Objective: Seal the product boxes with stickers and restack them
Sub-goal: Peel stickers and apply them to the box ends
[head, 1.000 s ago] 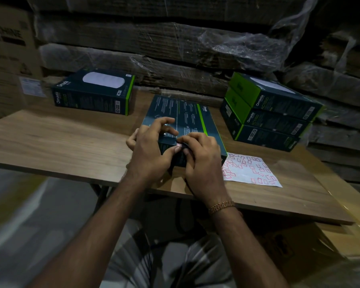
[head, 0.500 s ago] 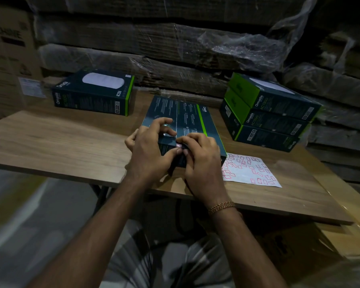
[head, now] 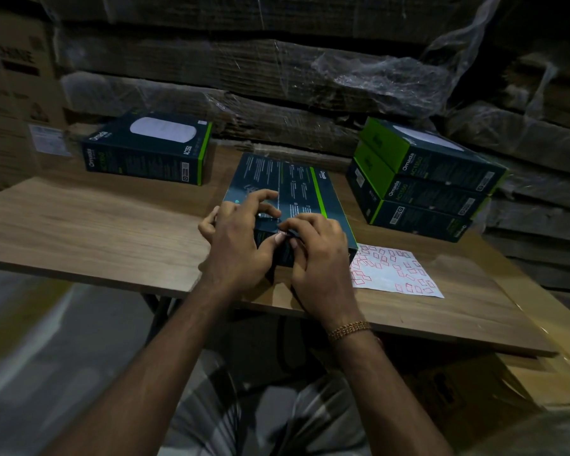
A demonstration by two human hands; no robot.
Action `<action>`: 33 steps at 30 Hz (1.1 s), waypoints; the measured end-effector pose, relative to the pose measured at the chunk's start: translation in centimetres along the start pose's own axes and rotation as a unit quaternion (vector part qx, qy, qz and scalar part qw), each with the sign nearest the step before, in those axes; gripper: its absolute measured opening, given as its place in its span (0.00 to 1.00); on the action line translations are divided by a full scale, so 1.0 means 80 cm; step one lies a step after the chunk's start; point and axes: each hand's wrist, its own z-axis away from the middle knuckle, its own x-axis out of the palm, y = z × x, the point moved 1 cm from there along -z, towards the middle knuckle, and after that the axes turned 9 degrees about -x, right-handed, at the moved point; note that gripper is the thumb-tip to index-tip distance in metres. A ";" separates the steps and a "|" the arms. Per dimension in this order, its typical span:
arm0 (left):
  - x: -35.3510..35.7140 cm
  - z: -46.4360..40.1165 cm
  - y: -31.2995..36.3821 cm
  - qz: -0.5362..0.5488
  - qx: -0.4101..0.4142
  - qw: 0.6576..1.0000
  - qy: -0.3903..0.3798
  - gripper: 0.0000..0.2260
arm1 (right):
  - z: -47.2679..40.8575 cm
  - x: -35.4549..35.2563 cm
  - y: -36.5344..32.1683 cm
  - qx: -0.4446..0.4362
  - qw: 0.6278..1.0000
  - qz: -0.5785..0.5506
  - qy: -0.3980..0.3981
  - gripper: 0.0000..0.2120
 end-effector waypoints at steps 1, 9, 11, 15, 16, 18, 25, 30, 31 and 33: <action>0.000 0.001 0.002 -0.006 -0.001 1.000 0.004 0.30 | 0.000 0.000 0.001 0.002 1.000 -0.002 0.001 0.15; -0.003 0.005 0.008 -0.007 -0.010 0.999 0.034 0.29 | -0.001 -0.004 -0.004 0.015 1.000 -0.007 -0.009 0.18; -0.004 0.005 0.008 -0.004 -0.011 0.999 0.034 0.30 | -0.001 -0.004 -0.005 0.011 1.000 -0.004 -0.008 0.17; -0.006 0.001 0.005 0.016 -0.005 1.000 0.018 0.33 | 0.000 -0.004 -0.004 0.004 1.000 0.003 -0.007 0.17; -0.006 0.001 0.004 0.019 -0.004 1.000 0.016 0.33 | 0.000 -0.004 -0.003 0.003 1.000 0.001 -0.006 0.16; -0.006 0.000 0.004 0.022 -0.002 1.000 0.016 0.33 | 0.000 -0.003 -0.001 0.003 1.000 -0.007 -0.002 0.16; -0.011 0.001 0.005 0.034 0.002 0.999 0.003 0.35 | -0.002 0.000 -0.002 0.014 1.000 -0.005 0.003 0.15; -0.014 0.001 0.007 0.024 0.005 1.000 -0.011 0.38 | 0.000 0.000 -0.003 0.017 1.000 -0.009 0.008 0.15; -0.015 0.002 0.008 0.020 0.005 1.000 -0.015 0.39 | 0.000 -0.001 -0.003 0.018 1.000 -0.010 0.008 0.15; -0.016 0.002 0.008 0.011 0.005 1.000 -0.025 0.42 | 0.001 -0.002 -0.003 0.020 1.000 -0.019 0.010 0.15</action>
